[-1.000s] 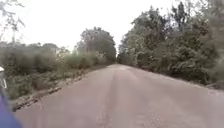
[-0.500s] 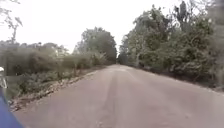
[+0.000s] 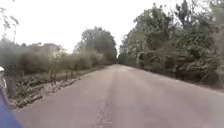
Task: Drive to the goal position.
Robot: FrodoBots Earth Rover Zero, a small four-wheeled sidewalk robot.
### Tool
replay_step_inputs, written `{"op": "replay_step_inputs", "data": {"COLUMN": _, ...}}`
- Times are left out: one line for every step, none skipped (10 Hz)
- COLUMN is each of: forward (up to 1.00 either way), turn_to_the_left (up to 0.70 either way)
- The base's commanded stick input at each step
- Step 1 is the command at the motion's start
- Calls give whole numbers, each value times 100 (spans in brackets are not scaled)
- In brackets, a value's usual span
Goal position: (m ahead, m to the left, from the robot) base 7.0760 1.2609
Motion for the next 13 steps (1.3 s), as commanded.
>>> {"op": "replay_step_inputs", "data": {"forward": 70, "turn_to_the_left": 0}}
{"op": "replay_step_inputs", "data": {"forward": 70, "turn_to_the_left": 0}}
{"op": "replay_step_inputs", "data": {"forward": 70, "turn_to_the_left": 0}}
{"op": "replay_step_inputs", "data": {"forward": 70, "turn_to_the_left": 0}}
{"op": "replay_step_inputs", "data": {"forward": 70, "turn_to_the_left": 0}}
{"op": "replay_step_inputs", "data": {"forward": 70, "turn_to_the_left": 0}}
{"op": "replay_step_inputs", "data": {"forward": 70, "turn_to_the_left": 0}}
{"op": "replay_step_inputs", "data": {"forward": 70, "turn_to_the_left": 0}}
{"op": "replay_step_inputs", "data": {"forward": 70, "turn_to_the_left": 0}}
{"op": "replay_step_inputs", "data": {"forward": 70, "turn_to_the_left": 0}}
{"op": "replay_step_inputs", "data": {"forward": 70, "turn_to_the_left": 0}}
{"op": "replay_step_inputs", "data": {"forward": 70, "turn_to_the_left": 0}}
{"op": "replay_step_inputs", "data": {"forward": 70, "turn_to_the_left": 0}}
